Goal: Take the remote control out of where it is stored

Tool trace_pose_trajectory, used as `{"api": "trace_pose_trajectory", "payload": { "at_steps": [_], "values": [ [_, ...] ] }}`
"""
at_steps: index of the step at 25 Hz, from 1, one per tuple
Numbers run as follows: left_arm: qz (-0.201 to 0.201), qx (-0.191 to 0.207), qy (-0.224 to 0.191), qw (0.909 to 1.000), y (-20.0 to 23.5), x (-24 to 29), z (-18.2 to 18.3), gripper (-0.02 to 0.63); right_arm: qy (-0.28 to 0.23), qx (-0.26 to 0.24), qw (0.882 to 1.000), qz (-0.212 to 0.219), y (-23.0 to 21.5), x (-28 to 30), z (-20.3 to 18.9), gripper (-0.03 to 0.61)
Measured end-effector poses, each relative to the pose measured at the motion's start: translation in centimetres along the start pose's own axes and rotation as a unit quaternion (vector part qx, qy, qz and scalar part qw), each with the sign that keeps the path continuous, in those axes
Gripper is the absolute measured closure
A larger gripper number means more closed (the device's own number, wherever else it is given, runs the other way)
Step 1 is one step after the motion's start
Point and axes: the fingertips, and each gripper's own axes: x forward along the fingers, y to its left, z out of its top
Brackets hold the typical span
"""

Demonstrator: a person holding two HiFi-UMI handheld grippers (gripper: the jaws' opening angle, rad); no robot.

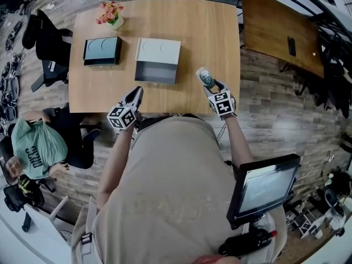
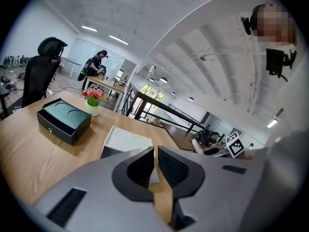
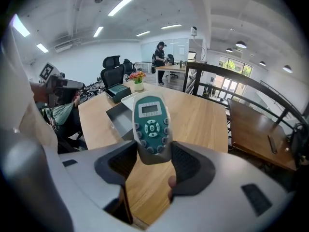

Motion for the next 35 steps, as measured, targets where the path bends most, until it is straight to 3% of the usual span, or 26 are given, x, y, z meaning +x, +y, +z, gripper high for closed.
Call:
{"api": "trace_pose_trajectory", "payload": {
  "at_steps": [24,35],
  "values": [
    [0.05,-0.02,0.026,0.9982,2.7,-2.1,-4.5,0.606,0.103,0.006,0.994,0.041,1.9,7.3,-8.4,0.347],
    [0.079,-0.031,0.039,0.9956,4.4,-3.2,-6.8,0.606,0.13,-0.025,0.99,0.057,3.7,9.9,-8.8,0.347]
  ]
}}
